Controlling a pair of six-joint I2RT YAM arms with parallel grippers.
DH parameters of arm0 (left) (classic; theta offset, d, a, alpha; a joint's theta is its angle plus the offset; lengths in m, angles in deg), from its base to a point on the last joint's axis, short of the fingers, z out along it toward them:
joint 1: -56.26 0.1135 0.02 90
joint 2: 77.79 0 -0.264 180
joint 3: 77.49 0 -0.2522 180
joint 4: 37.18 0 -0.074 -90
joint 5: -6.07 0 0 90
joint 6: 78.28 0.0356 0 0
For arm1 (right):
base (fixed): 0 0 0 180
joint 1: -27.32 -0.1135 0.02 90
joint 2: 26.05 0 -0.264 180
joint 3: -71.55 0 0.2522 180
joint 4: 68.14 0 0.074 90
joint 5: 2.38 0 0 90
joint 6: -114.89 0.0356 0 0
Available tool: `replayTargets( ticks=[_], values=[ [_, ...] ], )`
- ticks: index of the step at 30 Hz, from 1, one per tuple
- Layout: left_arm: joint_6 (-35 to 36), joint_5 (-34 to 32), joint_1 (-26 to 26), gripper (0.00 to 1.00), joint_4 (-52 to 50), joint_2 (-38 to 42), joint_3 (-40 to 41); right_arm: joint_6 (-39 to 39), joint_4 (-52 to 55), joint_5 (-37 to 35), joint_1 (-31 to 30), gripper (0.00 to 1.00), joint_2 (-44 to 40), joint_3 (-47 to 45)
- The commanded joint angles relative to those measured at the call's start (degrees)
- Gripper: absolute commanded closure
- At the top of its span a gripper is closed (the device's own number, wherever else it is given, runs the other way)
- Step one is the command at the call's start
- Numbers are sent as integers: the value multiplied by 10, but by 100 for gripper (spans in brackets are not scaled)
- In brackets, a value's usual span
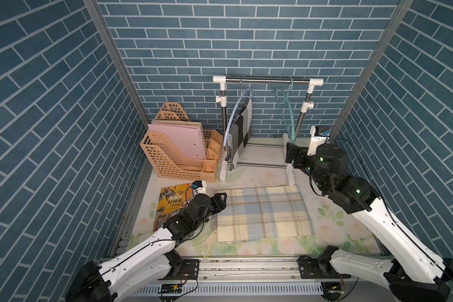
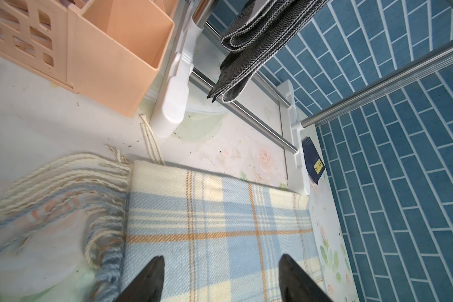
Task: Hang the scarf on the hanger
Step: Pick up the hanger from the clothesline.
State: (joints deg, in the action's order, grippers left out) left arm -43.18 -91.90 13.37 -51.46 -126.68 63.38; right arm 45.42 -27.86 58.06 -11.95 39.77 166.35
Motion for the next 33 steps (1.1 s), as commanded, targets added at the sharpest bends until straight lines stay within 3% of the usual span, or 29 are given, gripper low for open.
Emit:
replayTargets(
  ticks=[1,8,13,22,28,33],
  values=[
    [17,-22,-2,27,-7,18,3,-3,-7,65,62,6,54,49],
    [23,-21,-2,27,0,35,21,-1,-33,158,125,14,167,134],
    [30,-12,-2,27,15,18,24,-19,-30,151,131,22,222,168],
    [36,0,-2,27,43,-21,19,-28,-62,140,132,77,228,177],
    [36,-4,-2,27,42,-18,18,-42,-63,146,132,99,219,190],
    [36,-8,-2,27,31,-6,13,-55,-74,168,132,100,194,189]
  ],
)
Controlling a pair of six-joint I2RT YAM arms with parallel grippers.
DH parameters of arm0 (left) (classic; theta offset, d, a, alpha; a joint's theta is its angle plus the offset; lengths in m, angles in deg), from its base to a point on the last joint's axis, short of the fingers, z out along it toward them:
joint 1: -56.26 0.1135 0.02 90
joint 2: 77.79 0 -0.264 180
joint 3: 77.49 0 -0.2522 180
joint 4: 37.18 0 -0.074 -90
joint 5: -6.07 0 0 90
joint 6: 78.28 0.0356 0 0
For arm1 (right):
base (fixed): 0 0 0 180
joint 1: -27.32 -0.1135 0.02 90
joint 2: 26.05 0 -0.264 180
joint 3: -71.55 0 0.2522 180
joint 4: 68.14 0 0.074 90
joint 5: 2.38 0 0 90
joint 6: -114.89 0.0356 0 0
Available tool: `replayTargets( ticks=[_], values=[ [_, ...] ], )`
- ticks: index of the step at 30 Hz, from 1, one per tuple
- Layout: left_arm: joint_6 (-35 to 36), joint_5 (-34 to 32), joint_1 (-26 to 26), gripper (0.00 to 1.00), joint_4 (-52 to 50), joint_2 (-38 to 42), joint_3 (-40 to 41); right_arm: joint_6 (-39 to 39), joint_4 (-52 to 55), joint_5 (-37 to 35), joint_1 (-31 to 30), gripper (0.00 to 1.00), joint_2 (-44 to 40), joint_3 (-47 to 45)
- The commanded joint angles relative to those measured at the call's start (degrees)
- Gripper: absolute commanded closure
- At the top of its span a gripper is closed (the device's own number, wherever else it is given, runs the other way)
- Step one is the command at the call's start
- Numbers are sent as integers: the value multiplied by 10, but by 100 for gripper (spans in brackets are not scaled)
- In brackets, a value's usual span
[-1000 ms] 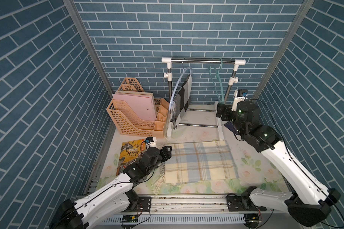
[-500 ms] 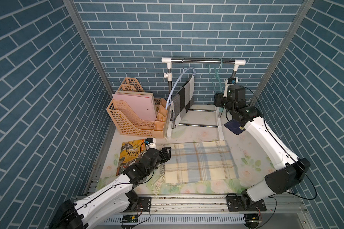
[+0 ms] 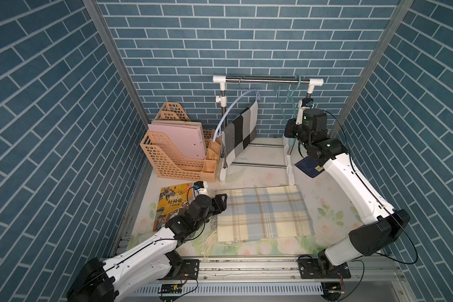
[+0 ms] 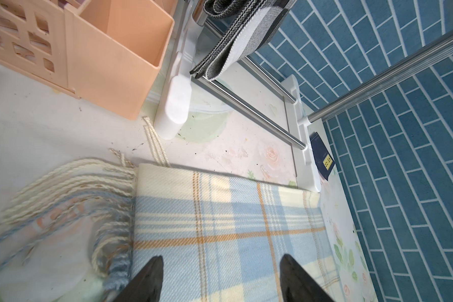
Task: Hang the scarf on the hanger
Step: Pick up the hanger from the clothesline.
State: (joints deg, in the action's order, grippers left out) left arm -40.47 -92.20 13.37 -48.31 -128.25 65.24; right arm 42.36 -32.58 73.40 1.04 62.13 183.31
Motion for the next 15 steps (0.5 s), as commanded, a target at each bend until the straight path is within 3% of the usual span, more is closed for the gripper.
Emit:
replayTargets(
  ticks=[1,6,15],
  values=[
    [9,-6,-2,27,-2,12,-6,-27,-29,21,2,100,-36,16],
    [10,-14,-2,27,-17,22,-11,-48,-50,41,1,100,-82,-10],
    [9,-25,-2,27,-36,39,-27,-44,3,73,1,100,-167,-71]
  ],
)
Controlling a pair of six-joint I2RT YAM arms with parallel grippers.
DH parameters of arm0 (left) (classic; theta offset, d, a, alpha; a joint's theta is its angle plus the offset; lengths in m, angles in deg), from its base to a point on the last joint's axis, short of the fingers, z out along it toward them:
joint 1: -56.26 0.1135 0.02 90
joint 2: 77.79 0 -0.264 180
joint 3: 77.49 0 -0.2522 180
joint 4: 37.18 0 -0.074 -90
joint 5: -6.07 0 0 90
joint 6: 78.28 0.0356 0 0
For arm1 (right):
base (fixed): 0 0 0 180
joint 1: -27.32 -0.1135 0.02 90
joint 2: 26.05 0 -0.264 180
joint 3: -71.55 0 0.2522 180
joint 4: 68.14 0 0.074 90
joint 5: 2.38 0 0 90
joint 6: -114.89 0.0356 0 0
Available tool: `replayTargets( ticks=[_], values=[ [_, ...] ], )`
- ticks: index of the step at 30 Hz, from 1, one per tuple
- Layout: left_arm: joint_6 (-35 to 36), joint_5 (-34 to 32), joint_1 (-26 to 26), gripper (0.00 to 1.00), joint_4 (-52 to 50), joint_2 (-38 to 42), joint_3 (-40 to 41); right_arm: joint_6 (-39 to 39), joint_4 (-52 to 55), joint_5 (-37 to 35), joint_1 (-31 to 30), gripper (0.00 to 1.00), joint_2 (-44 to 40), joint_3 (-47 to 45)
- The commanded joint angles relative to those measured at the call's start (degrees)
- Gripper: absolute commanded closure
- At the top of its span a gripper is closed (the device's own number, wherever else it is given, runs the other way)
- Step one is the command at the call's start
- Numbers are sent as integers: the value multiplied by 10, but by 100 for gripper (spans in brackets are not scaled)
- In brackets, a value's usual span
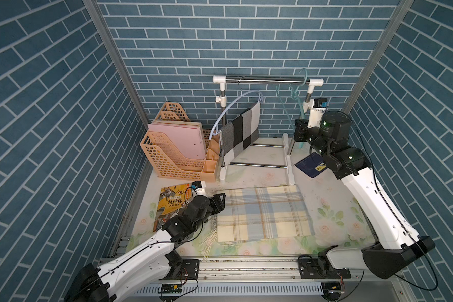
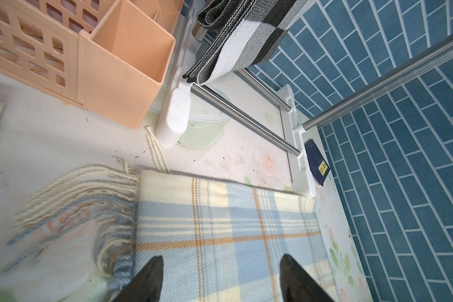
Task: Hang the scarf on the hanger
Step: Pick up the hanger from the clothesline.
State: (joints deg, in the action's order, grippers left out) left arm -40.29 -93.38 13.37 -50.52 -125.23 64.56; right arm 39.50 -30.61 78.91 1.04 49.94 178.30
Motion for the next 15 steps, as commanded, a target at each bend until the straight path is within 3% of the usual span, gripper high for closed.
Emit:
replayTargets(
  ticks=[1,15],
  values=[
    [7,-13,-2,26,-17,9,-24,-14,-11,23,1,100,-60,-39],
    [-9,4,-4,27,-23,1,-111,30,39,81,-12,100,-325,-343]
  ],
)
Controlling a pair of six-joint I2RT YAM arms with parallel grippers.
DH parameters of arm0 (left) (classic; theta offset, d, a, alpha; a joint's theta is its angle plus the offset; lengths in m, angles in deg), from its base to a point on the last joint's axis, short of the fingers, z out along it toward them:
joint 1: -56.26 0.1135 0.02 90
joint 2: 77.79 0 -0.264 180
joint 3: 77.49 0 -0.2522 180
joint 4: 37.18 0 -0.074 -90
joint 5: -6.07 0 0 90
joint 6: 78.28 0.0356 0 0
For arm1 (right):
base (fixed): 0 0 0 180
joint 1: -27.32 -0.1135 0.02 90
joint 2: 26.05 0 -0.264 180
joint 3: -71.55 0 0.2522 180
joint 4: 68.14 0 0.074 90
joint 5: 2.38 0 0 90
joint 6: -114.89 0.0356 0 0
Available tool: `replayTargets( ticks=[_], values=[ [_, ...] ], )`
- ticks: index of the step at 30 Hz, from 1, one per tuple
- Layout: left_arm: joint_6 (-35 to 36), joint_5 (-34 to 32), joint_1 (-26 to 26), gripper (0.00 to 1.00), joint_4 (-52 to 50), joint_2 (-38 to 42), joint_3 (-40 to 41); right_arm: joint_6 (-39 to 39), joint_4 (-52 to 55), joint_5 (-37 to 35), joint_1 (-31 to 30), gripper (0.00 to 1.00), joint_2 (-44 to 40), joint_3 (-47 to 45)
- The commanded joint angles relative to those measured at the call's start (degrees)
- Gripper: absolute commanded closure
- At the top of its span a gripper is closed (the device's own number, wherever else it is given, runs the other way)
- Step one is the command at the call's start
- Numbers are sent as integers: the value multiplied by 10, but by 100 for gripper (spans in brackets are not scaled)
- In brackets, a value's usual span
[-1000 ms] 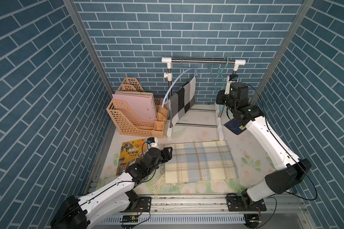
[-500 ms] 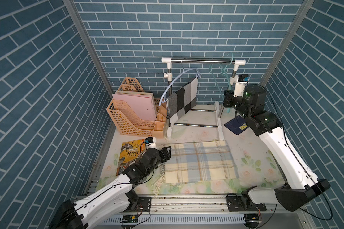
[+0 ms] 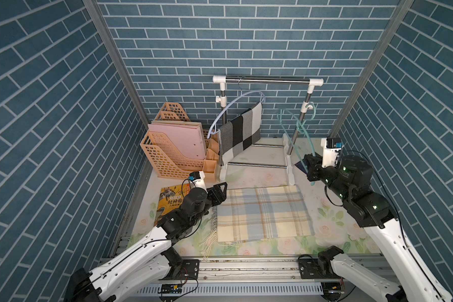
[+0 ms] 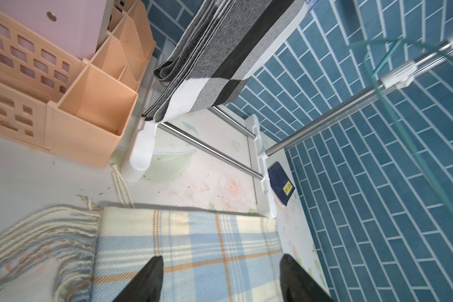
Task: Hang the scarf on the hanger
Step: Pick up the hanger from the clothesline.
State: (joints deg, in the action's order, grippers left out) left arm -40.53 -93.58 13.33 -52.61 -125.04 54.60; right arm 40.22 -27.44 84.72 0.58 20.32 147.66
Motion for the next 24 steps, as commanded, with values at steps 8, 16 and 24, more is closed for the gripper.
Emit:
replayTargets(
  ticks=[8,16,24],
  values=[
    [-61,-102,-150,29,35,-47,-54,81,-86,-142,-166,100,-155,-250],
    [-104,-219,-250,28,64,-179,-155,113,-194,-326,-312,100,-186,-380],
    [-112,-289,-297,28,-42,-362,-365,147,-238,-476,-412,100,-121,-405]
  ],
)
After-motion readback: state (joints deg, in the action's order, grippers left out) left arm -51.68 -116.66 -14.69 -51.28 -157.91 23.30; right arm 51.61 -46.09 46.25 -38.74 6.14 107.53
